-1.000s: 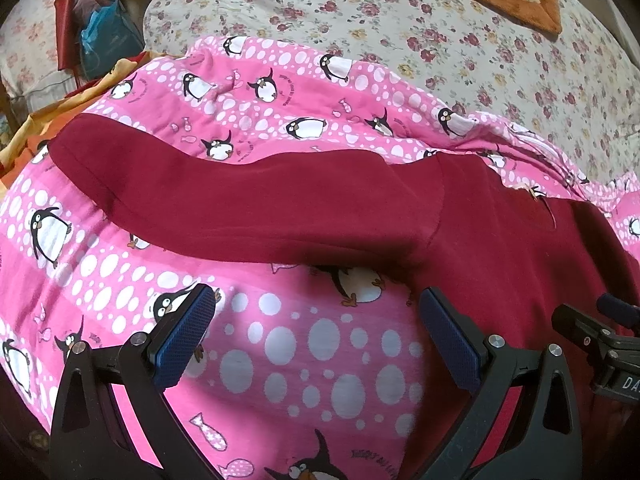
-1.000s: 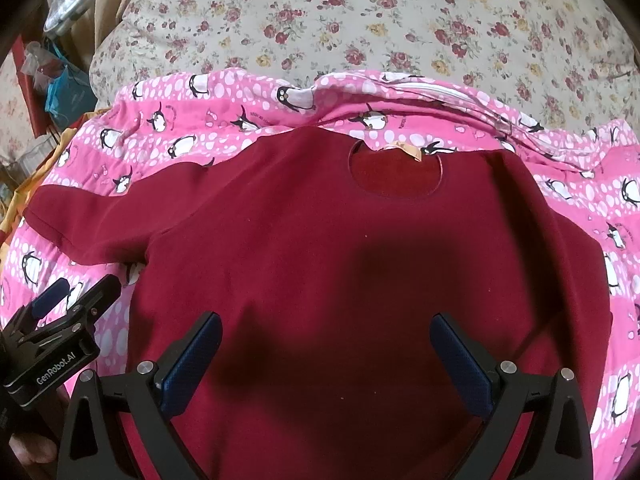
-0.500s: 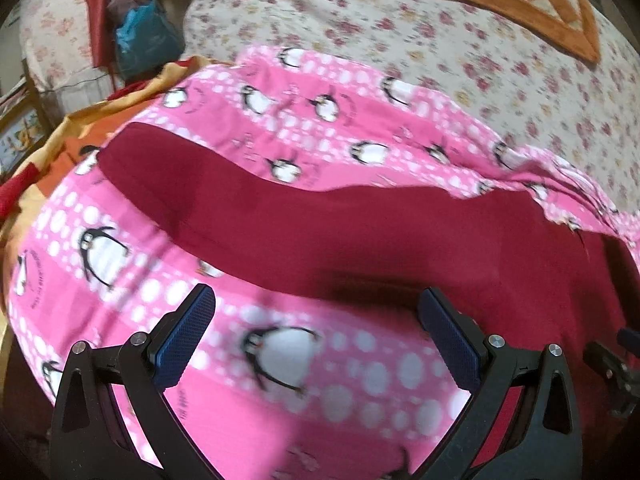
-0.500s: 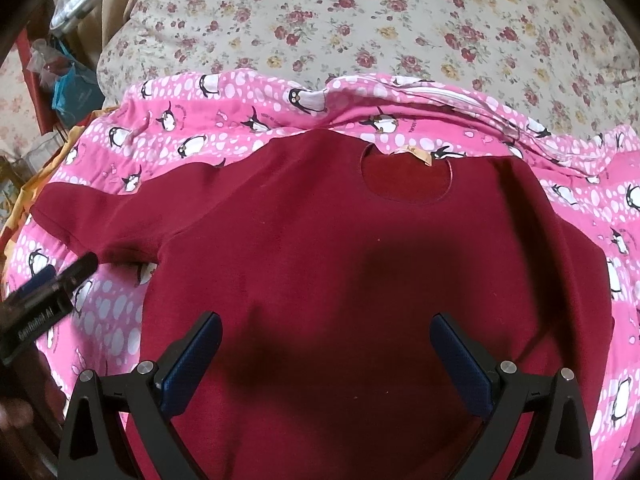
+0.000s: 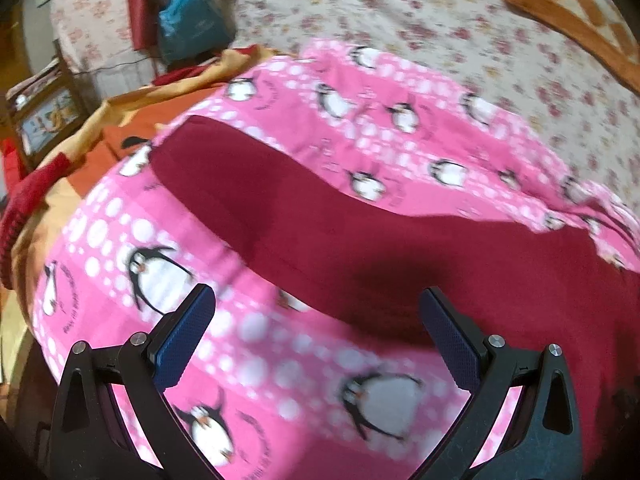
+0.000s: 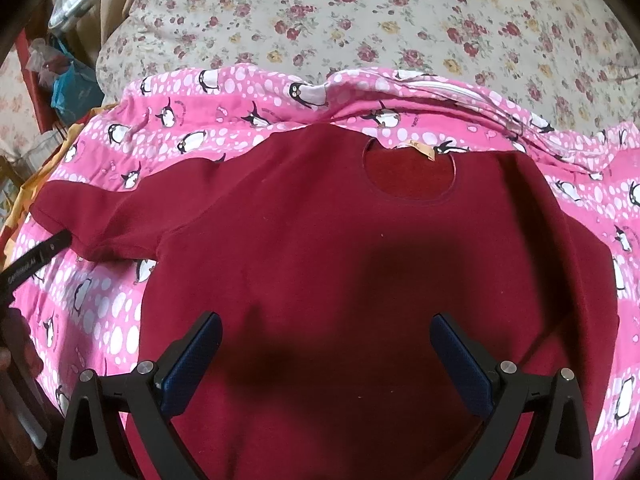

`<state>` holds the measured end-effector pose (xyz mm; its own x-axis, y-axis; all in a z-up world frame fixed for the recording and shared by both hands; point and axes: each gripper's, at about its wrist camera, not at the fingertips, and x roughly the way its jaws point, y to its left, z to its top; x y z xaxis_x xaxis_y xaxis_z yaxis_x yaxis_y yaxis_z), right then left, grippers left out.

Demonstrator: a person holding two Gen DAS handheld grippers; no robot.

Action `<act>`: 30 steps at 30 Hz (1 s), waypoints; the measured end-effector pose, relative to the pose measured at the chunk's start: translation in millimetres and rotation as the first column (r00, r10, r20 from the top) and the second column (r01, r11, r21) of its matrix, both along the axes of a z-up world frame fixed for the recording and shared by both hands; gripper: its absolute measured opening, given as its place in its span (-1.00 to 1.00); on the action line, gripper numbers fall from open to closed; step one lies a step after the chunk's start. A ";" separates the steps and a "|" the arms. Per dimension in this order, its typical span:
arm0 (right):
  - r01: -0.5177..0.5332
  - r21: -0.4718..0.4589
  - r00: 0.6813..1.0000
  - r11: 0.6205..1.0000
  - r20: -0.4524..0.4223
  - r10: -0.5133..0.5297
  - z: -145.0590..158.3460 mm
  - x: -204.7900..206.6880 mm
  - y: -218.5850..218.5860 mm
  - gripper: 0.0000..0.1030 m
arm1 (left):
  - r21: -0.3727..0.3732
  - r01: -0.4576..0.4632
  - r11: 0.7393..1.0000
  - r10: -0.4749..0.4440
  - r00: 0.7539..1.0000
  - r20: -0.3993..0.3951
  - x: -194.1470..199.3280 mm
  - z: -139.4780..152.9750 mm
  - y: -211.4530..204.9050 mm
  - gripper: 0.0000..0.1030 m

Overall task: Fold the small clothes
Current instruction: 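Move the left gripper over the sleeve of the dark red sweatshirt, then grasp the sleeve with the left gripper and fold it across the shirt body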

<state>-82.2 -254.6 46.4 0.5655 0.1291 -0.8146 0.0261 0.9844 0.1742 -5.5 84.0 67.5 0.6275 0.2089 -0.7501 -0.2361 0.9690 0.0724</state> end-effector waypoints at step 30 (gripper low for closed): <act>-0.022 0.033 0.998 0.999 -0.053 0.024 -13.7 4.1 -4.4 1.00 | -0.129 0.122 0.984 -0.111 0.989 0.095 33.4 32.2 -18.2 -0.83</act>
<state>-78.1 -259.0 32.7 0.5180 0.1687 -0.8386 0.0134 0.9786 0.2052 27.9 65.8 99.7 0.7059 0.0319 -0.7076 -0.1207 0.9898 -0.0759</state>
